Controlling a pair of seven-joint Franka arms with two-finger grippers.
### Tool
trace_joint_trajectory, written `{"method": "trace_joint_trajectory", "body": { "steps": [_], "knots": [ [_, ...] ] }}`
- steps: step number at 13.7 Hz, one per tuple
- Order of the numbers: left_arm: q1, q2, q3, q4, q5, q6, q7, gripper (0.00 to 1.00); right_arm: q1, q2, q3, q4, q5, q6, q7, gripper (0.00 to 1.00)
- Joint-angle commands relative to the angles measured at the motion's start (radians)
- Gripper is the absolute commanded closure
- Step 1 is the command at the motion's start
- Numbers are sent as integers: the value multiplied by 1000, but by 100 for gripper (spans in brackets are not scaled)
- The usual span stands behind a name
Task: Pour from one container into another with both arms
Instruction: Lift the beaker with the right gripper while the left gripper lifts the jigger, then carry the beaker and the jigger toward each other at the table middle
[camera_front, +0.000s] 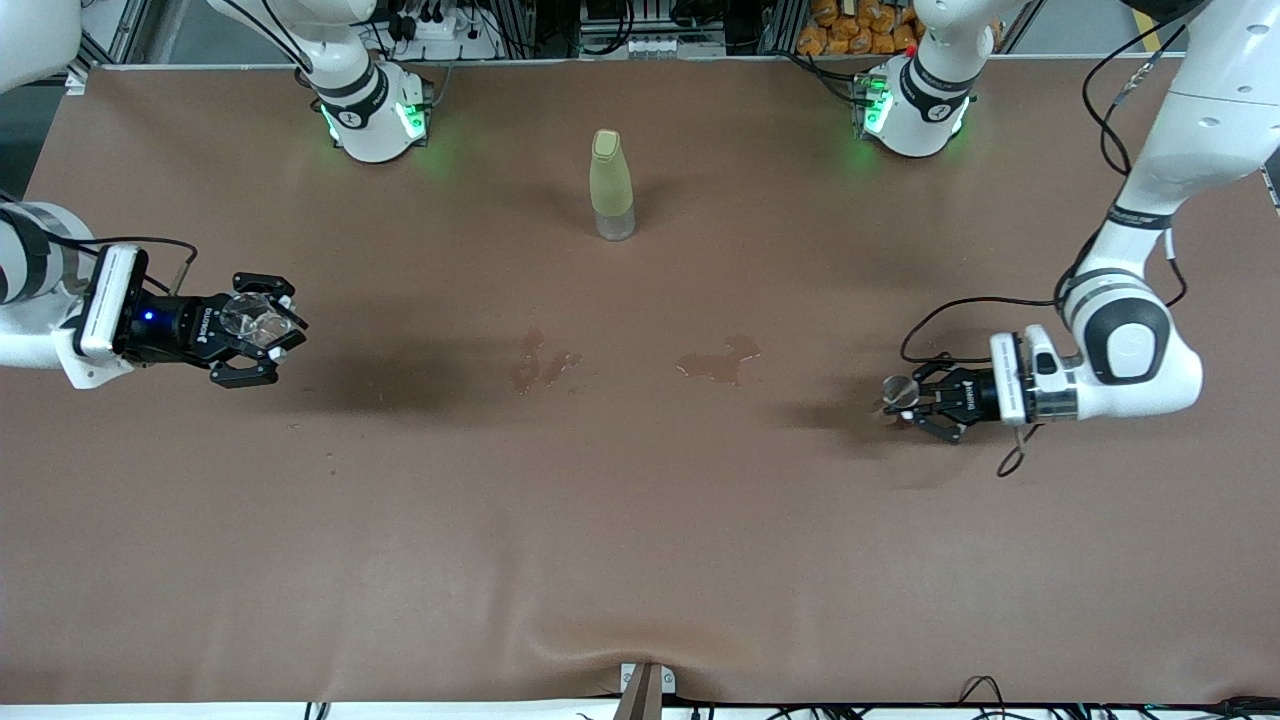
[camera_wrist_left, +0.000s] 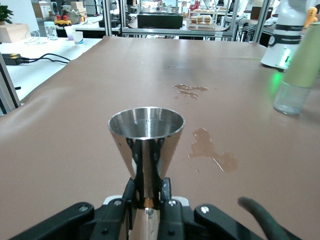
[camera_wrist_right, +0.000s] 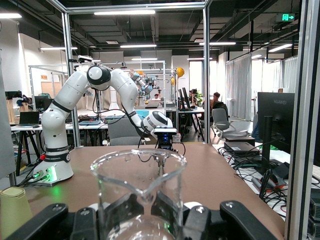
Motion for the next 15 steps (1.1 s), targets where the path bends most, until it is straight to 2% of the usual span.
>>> {"method": "trace_joint_trajectory", "body": {
  "steps": [1, 10, 12, 15],
  "knots": [
    [-71, -39, 4, -15, -89, 60, -24, 100, 26, -31, -10, -33, -11, 3, 17, 100],
    [-375, -22, 6, -5, -424, 302, -13, 100, 149, -28, -8, -84, -11, 52, 3, 100],
    [-447, -2, 7, 21, -507, 357, -10, 100, 196, -30, -7, -111, 13, 89, -11, 100],
    [-531, 33, 7, 45, -590, 426, -9, 100, 279, -30, -7, -163, 117, 150, -81, 100]
  ]
}}
